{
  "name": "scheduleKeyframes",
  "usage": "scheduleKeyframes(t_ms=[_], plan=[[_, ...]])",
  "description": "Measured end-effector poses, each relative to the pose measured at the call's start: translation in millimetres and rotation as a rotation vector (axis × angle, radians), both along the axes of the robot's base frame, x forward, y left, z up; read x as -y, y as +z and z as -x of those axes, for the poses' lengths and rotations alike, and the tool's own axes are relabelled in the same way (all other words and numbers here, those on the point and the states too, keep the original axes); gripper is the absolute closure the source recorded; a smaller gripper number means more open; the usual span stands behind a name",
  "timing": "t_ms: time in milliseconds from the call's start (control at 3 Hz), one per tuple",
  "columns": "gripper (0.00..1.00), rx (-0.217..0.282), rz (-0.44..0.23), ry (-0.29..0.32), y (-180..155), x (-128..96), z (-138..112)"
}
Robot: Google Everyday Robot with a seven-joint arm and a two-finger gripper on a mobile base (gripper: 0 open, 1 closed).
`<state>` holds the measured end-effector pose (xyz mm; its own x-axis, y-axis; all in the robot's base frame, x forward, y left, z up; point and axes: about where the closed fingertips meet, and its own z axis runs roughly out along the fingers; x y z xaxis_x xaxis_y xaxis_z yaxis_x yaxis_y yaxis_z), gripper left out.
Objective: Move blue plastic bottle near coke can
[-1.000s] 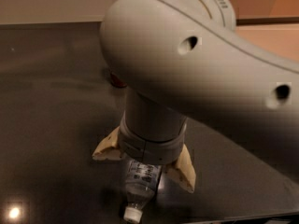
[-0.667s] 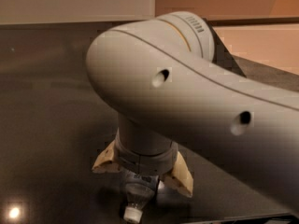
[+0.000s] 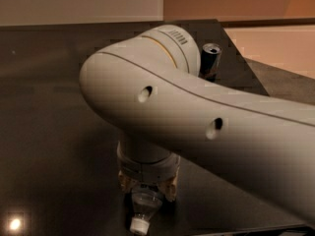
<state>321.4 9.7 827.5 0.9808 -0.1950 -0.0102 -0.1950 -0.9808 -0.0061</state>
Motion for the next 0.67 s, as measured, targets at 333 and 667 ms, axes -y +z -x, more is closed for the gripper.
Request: scheduleKeyframes(t_ms=[333, 667], plan=[[0.65, 0.027, 0.008, 0.008, 3, 3, -13], [0.88, 0.063, -0.004, 0.005, 15, 0, -41]])
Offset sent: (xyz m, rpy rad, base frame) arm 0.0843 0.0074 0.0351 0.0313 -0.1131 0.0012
